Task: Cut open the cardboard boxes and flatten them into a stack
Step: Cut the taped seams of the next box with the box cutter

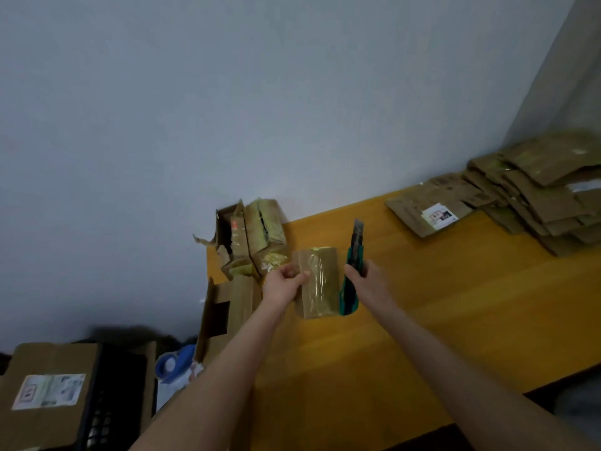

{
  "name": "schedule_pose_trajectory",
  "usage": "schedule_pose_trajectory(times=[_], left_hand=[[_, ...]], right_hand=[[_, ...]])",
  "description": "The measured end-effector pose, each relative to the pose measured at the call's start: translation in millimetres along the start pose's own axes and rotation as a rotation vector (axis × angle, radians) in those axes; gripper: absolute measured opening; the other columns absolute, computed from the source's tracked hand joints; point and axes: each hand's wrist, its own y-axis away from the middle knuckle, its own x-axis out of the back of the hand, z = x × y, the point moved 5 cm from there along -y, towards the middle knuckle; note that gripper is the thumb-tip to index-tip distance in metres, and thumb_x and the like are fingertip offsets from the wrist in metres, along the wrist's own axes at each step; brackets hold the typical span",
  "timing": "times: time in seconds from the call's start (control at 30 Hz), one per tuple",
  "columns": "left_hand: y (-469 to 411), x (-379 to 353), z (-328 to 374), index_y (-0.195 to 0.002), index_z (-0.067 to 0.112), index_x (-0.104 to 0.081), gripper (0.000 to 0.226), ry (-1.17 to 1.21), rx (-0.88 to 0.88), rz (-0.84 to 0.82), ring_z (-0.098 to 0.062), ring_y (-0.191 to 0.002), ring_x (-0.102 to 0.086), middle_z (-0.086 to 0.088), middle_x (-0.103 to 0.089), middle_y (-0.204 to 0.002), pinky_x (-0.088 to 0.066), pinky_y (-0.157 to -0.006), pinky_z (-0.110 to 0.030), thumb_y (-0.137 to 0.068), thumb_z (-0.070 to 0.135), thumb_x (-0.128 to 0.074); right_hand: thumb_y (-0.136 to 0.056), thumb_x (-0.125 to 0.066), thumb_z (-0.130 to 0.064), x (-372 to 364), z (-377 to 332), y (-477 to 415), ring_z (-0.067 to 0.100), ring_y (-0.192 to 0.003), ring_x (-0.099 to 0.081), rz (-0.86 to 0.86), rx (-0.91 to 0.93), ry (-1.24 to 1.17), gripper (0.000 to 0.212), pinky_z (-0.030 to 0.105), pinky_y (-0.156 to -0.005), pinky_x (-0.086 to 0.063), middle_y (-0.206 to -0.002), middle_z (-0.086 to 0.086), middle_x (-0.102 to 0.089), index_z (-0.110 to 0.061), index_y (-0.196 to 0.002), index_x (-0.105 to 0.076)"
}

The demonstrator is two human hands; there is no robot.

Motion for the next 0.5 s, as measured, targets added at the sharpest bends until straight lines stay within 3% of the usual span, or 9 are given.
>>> schedule_pose_trajectory(times=[0.1,0.2,0.4,0.5], left_hand=[[1,5,17,-0.129,0.003,-0.056,0.05,0.014,-0.044,0.065,-0.028,-0.107,-0.063,-0.012,-0.065,-0.117,-0.051,-0.095,-0.047,-0.085,0.017,-0.073],[1,5,30,-0.13,0.004,-0.056,0.051,0.005,-0.091,0.087,-0.028,-0.107,-0.064,-0.012,-0.066,-0.117,-0.052,-0.094,-0.047,-0.084,0.019,-0.073],[4,-2,44,-0.131,0.005,-0.054,0.057,-0.042,-0.138,0.129,-0.026,-0.106,-0.062,-0.009,-0.064,-0.115,-0.052,-0.093,-0.047,-0.082,0.024,-0.076],[5,-6,49,-0.13,0.006,-0.054,0.057,-0.068,-0.141,0.143,-0.025,-0.102,-0.062,-0.007,-0.063,-0.11,-0.053,-0.091,-0.047,-0.082,0.027,-0.076]], right_hand=[[-0.091,-0.058,-0.043,16,-16,15,0.013,-0.073,-0.063,0.032,0.176,0.226,0.022,0.038,-0.065,-0.057,-0.081,-0.006,-0.061,-0.023,-0.1,-0.058],[-0.093,-0.056,-0.042,22,-31,32,0.01,-0.065,-0.06,0.071,0.316,0.433,0.035,0.029,-0.053,-0.051,-0.079,-0.008,-0.059,-0.027,-0.124,-0.052],[-0.094,-0.049,-0.04,24,-58,45,0.016,-0.083,-0.064,0.092,0.491,0.685,0.05,0.036,-0.071,-0.056,-0.101,-0.005,-0.066,-0.035,-0.142,-0.037],[-0.095,-0.047,-0.038,24,-60,45,0.018,-0.083,-0.064,0.082,0.512,0.79,0.054,0.036,-0.073,-0.055,-0.099,-0.001,-0.068,-0.031,-0.147,-0.033]])
